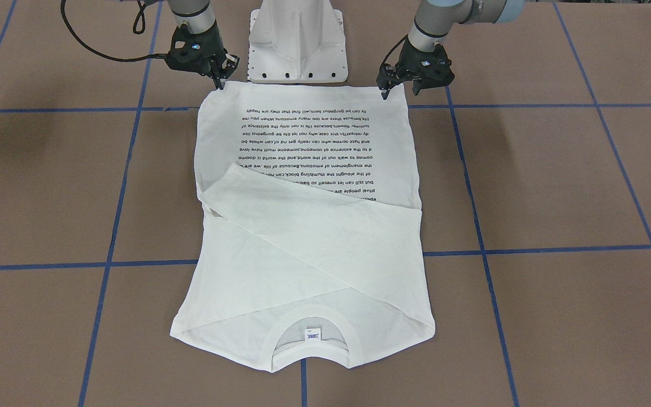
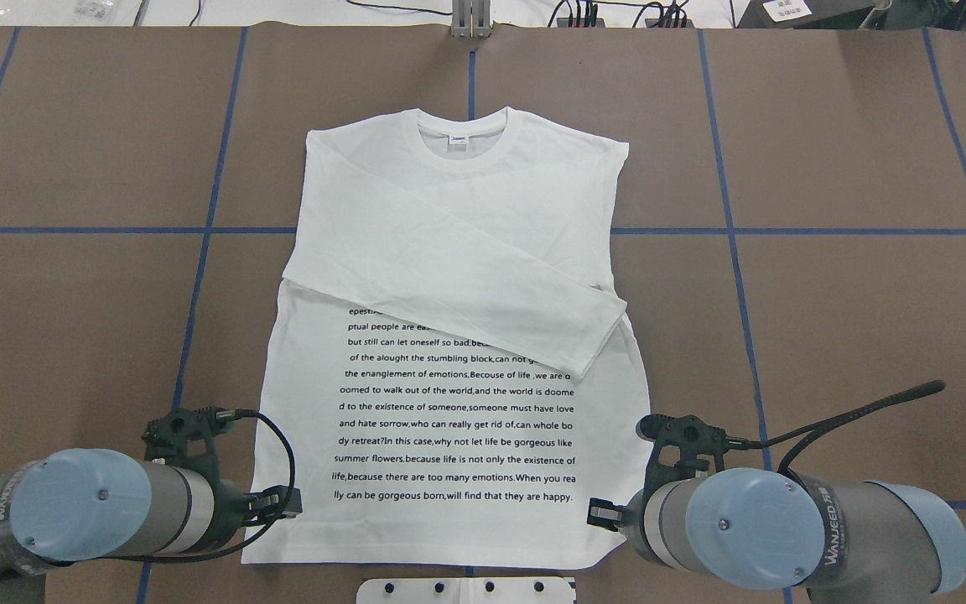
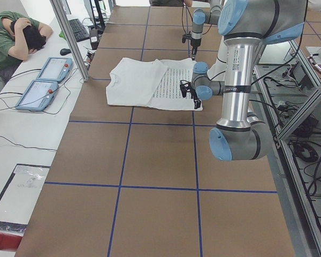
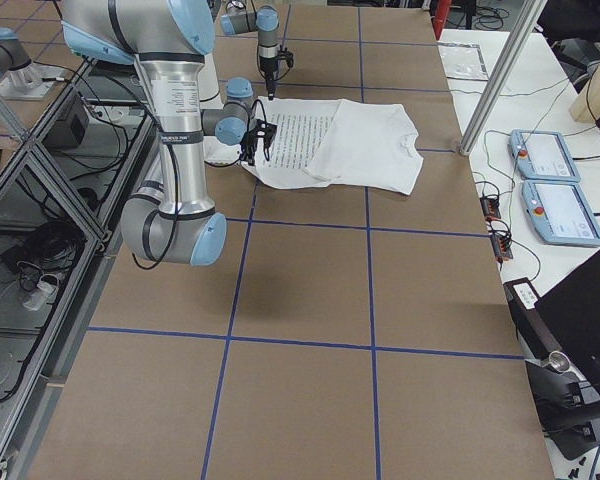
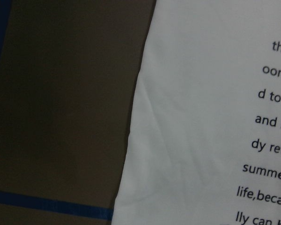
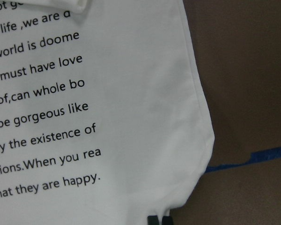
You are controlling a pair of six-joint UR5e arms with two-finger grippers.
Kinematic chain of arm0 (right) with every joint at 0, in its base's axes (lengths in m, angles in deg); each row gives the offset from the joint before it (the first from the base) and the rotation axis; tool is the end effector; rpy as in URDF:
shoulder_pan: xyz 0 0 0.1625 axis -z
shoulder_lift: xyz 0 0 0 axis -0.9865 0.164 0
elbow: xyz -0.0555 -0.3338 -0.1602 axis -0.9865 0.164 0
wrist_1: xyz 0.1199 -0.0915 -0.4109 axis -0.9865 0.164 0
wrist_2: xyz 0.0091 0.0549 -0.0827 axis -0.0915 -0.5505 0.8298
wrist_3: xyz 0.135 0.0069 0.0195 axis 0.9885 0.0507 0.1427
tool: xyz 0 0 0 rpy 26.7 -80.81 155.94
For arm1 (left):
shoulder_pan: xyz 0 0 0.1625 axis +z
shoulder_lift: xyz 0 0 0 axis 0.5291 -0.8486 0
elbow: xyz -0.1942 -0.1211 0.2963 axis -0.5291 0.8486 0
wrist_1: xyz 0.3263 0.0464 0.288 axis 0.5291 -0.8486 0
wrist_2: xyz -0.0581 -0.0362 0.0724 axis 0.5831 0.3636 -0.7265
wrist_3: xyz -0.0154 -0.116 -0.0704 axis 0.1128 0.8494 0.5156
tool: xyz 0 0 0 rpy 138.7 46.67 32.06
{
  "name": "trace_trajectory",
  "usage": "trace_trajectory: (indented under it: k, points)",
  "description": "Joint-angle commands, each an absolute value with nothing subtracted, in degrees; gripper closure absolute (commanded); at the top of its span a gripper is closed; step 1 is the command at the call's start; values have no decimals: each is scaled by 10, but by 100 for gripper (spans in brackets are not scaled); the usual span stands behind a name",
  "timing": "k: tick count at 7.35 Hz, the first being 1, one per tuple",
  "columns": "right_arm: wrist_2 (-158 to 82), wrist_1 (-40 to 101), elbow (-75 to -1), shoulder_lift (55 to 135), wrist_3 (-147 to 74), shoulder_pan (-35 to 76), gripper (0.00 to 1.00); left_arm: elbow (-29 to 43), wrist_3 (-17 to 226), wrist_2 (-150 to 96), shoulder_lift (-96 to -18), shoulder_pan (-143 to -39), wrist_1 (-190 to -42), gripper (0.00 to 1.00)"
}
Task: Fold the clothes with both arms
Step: 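Position both grippers at the bottom hem corners and grasp the hem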
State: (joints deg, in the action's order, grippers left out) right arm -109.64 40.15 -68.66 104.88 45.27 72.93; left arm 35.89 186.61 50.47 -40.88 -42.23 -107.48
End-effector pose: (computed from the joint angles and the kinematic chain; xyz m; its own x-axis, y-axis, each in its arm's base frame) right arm -0.5144 -0.1918 0.2592 0.6524 0.2287 0.7225 -0.1641 0.9734 -0.1599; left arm 0.5091 -0.2059 0.3167 0.6105 -0.2283 -0.7584 0.1281 0.9734 -0.1898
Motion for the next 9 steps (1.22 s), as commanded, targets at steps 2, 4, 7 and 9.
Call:
trace_trajectory:
  k: [2,4,7,9]
  points:
    - [-1097,402,-687,1049,453,720,100,353,1896,504,-412,-395,-1072,23]
    - [-1097,402,-686,1048,453,718,100,352,1893,504,-406,-396,-1071,25]
    - [-1097,402,-686,1048,452,716,100,344,1891,504,-404,-395,-1069,28]
    - [-1098,402,-686,1048,452,715,100,338,1895,503,-410,-394,-1069,38]
